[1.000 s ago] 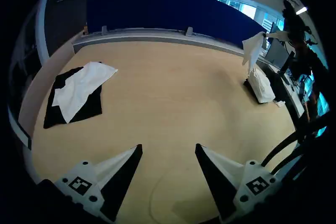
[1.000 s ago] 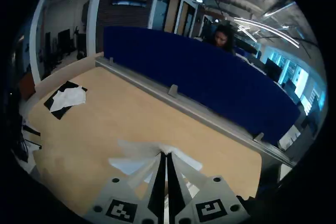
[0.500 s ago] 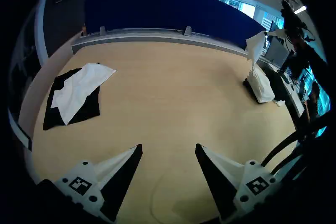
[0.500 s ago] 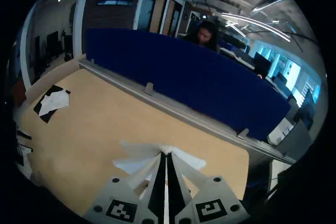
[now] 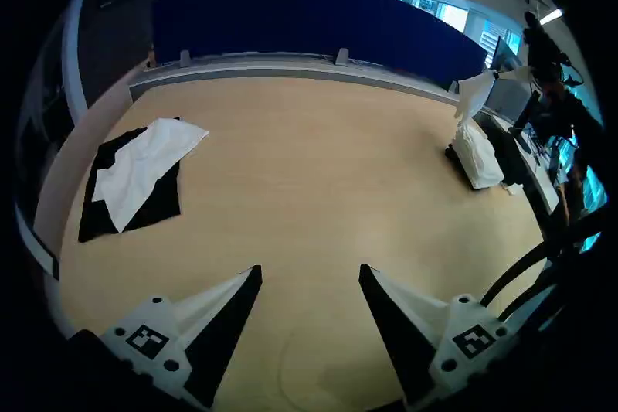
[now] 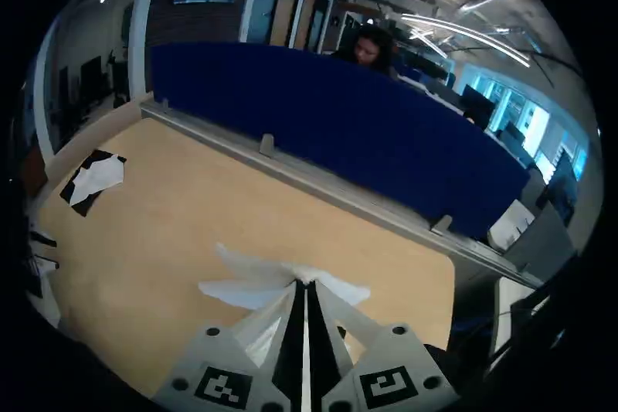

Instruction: Fold towel

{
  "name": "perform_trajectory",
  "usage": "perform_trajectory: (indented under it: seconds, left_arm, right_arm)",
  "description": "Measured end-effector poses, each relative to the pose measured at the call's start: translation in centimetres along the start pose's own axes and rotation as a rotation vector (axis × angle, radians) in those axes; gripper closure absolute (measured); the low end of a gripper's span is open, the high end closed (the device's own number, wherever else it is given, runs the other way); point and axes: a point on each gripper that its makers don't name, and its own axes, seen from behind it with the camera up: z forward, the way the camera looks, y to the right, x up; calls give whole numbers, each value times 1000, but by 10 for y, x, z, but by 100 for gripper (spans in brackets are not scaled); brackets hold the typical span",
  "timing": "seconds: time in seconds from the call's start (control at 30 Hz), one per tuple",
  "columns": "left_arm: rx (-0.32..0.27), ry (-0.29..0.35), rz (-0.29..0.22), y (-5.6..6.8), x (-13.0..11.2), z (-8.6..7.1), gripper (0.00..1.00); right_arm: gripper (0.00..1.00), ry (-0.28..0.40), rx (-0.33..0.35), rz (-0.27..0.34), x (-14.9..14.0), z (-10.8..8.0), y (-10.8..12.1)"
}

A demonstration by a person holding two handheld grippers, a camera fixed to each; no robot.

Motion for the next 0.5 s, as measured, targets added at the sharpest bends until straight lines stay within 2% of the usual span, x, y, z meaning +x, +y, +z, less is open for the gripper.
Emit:
perform_trajectory:
  seconds: [0.17, 0.5]
  left_arm:
    - [-5, -2, 10, 4, 1, 0, 6]
    - [-14, -11, 29, 11, 1, -2, 6]
  right_arm:
    - [98, -24, -6, 35, -31, -11, 5]
    - [98, -119, -35, 129, -123, -23, 9]
